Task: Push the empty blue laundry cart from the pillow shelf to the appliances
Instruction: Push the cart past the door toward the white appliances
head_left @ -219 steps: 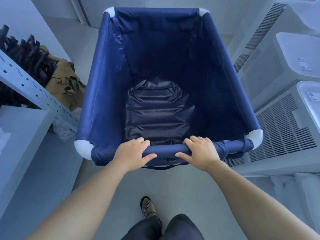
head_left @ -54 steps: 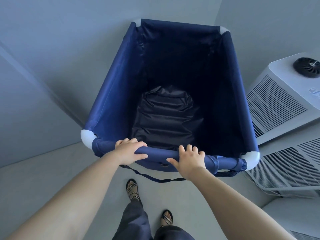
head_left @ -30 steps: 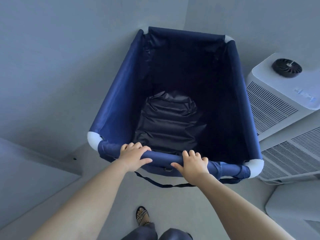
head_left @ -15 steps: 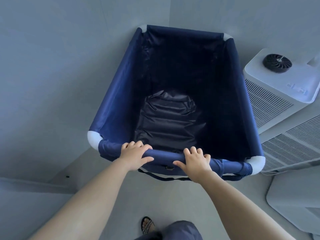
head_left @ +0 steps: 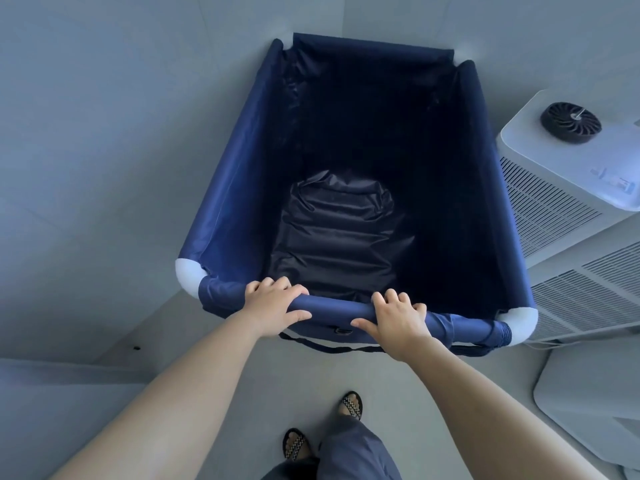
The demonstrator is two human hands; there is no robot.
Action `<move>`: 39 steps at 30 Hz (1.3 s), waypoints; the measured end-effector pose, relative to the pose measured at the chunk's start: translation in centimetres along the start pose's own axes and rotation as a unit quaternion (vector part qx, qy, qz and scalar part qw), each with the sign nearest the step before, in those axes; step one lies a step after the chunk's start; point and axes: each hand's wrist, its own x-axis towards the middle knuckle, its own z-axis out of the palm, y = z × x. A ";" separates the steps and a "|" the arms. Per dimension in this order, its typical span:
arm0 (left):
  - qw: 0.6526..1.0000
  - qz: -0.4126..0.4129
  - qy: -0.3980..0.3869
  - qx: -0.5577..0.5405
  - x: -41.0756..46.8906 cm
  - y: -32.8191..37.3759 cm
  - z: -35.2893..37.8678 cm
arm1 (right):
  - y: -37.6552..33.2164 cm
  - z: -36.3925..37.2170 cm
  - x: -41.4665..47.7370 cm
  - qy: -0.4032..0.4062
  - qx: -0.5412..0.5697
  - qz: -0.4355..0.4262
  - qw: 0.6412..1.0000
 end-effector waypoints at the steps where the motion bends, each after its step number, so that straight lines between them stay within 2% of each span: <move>1: 1.000 0.000 0.002 -0.001 0.0 0.0 0.0 | 0.0 0.0 0.0 -0.001 0.000 -0.001 1.000; 8: 0.998 -0.007 0.060 -0.005 -0.8 0.5 0.7 | 0.0 0.2 -0.1 0.003 0.015 0.005 1.000; 12: 0.993 -0.006 0.119 -0.003 -1.7 0.9 1.5 | -0.5 1.3 -1.3 0.071 0.027 0.025 0.997; 16: 0.991 0.004 0.134 -0.009 -3.0 1.0 2.1 | -1.0 2.4 -2.8 0.113 0.040 0.025 0.992; 27: 0.984 0.010 0.174 0.020 -9.4 2.0 6.4 | -1.9 4.8 -9.0 0.091 0.062 0.004 0.994; 34: 0.980 -0.017 0.196 0.028 -14.2 3.8 9.4 | -1.1 6.5 -14.2 0.088 0.118 -0.060 0.987; 39: 0.982 -0.051 0.183 0.014 -18.0 5.9 11.1 | 0.5 7.2 -18.2 0.087 0.158 -0.104 0.978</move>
